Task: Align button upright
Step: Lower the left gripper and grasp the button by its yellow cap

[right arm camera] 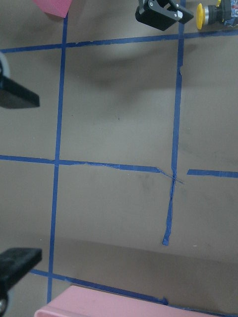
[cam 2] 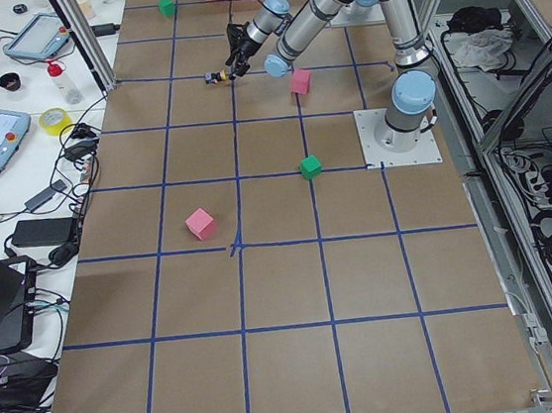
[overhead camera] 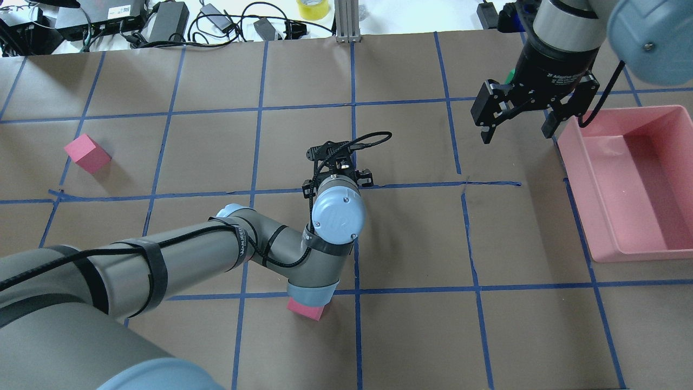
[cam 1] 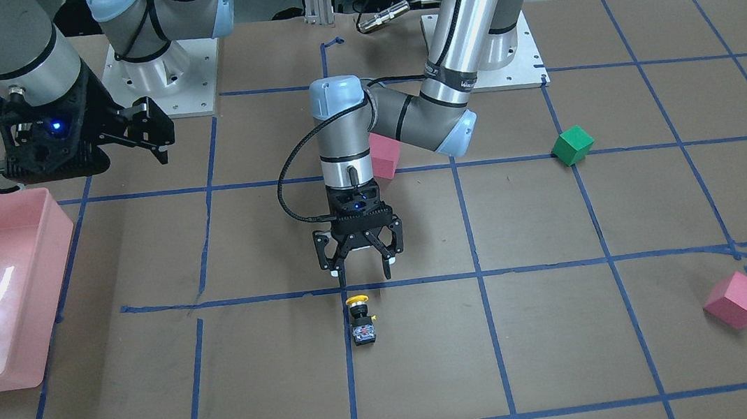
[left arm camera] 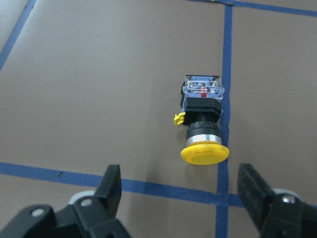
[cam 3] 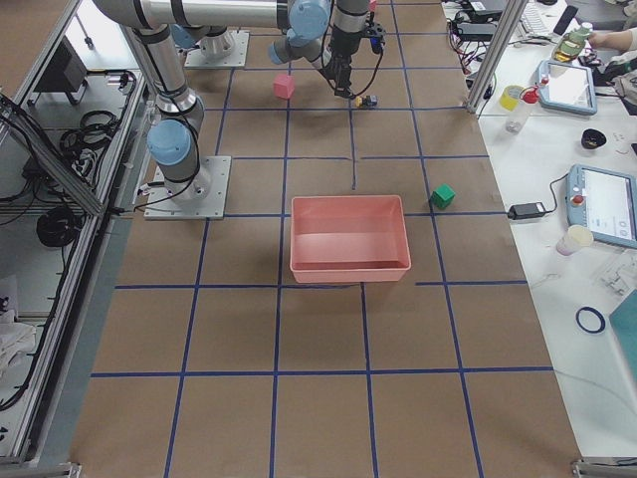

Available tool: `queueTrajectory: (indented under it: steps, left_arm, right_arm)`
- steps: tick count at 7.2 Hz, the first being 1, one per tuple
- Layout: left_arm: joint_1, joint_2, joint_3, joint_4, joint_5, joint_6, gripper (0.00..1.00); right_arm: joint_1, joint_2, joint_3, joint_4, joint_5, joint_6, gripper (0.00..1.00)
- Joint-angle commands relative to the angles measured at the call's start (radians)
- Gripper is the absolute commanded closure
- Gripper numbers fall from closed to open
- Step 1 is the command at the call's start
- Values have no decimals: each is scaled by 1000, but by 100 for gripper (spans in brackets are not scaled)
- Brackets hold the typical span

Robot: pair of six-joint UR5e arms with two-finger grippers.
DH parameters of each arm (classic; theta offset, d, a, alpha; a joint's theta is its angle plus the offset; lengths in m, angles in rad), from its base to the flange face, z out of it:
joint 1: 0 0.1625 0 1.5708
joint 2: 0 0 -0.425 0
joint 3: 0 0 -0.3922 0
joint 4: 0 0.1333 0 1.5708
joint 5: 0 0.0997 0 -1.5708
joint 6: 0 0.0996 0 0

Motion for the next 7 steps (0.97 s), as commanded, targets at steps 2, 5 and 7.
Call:
queueTrajectory:
  steps: [2,5,7]
  left_arm:
    - [-1,-57,50,35,-8,104,19]
    - [-1,-92,53,92,-10,147,21]
    - [-1,-100,47,123,-12,153,26]
  right_arm:
    - [6,0,0,0,-4,2,0]
    - [6,0,0,0,-4,2,0]
    - [6,0,0,0,-6,2,0]
